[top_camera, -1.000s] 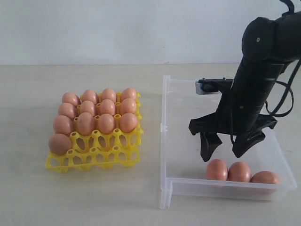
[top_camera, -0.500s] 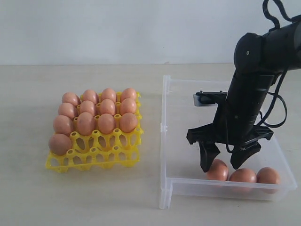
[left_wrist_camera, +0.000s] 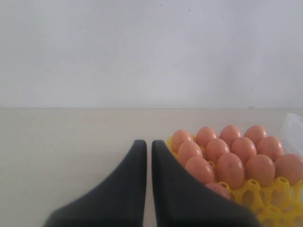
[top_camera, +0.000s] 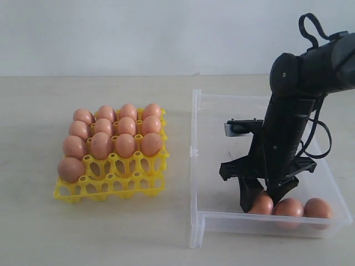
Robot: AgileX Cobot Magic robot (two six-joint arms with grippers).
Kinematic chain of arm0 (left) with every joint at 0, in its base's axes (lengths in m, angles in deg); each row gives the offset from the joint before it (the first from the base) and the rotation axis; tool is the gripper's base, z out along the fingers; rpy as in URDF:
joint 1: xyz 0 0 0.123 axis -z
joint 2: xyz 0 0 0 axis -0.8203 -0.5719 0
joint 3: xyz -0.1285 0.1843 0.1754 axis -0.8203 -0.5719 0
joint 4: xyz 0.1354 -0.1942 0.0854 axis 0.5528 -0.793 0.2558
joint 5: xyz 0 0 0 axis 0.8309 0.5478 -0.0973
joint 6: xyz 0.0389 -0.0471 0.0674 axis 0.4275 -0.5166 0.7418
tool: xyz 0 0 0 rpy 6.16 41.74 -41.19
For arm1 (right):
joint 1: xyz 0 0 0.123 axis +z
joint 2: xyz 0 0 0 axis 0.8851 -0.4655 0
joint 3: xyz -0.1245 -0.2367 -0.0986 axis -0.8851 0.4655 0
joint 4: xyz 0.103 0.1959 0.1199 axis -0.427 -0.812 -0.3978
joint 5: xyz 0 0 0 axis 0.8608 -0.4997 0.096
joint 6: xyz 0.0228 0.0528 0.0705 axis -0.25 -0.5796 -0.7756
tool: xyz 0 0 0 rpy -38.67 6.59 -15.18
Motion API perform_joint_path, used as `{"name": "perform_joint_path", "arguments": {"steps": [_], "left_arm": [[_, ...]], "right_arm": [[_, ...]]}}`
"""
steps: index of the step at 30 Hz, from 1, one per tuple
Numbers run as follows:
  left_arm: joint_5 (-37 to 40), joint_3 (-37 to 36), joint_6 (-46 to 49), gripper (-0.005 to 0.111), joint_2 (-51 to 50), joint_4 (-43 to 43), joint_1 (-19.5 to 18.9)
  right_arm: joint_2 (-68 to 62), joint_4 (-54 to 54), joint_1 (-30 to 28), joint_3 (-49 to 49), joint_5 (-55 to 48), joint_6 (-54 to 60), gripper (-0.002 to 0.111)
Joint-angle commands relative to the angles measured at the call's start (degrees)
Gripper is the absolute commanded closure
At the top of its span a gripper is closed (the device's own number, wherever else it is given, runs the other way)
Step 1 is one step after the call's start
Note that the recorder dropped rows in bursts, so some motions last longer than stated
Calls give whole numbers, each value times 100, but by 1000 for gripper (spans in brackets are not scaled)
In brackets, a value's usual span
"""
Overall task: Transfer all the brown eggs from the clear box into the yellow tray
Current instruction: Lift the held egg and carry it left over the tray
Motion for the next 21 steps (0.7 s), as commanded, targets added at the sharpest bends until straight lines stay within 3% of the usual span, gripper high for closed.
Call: {"name": "perform_joint_path", "arguments": {"steps": [1, 6, 11, 21], "left_arm": [[-83, -22, 1, 103, 17, -30, -12], [-83, -22, 1, 103, 17, -30, -12], [-83, -22, 1, 103, 17, -30, -12], [-83, -22, 1, 103, 17, -30, -12]], "right_arm": [[59, 32, -17, -1, 326, 576, 109], [675, 256, -17, -1, 2252, 628, 109], [937, 250, -17, 70, 3537, 740, 109], [1098, 212, -4, 1368, 6801, 593, 109]]}}
